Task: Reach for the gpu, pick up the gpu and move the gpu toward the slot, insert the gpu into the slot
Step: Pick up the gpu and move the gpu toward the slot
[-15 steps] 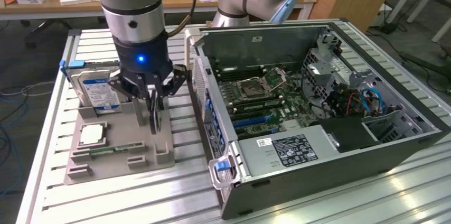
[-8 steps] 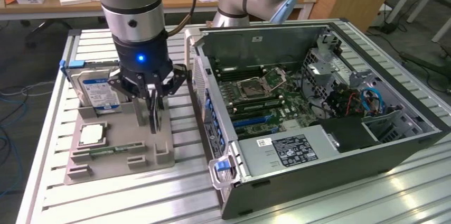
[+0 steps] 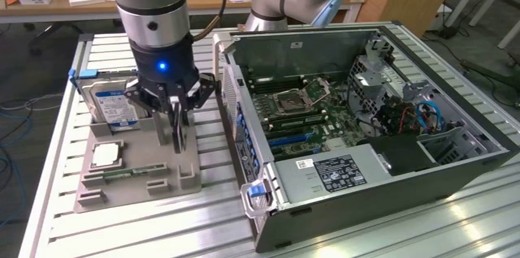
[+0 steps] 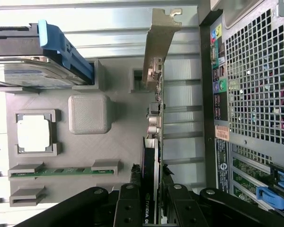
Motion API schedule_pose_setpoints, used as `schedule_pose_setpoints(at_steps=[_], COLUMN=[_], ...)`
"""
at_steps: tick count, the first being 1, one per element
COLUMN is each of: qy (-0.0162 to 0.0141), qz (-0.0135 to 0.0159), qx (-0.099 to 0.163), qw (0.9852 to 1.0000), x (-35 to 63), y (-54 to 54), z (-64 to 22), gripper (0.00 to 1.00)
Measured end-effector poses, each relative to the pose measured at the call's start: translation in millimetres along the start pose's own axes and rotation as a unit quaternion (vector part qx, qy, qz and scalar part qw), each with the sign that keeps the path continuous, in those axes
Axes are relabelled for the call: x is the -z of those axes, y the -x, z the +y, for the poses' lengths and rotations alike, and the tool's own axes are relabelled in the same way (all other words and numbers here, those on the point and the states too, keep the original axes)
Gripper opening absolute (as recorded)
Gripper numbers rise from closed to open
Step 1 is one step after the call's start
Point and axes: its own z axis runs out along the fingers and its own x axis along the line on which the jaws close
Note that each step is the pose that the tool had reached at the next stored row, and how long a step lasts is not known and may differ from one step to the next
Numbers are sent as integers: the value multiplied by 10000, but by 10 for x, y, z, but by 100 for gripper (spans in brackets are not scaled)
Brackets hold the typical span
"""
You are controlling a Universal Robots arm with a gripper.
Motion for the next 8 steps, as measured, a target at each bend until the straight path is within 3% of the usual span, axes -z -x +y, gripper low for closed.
schedule_pose_setpoints(at_steps=[8], qy=[12], qz=[-21], qx=[0], qw=[10000], x=[76], y=[-1], z=[3], gripper=[27])
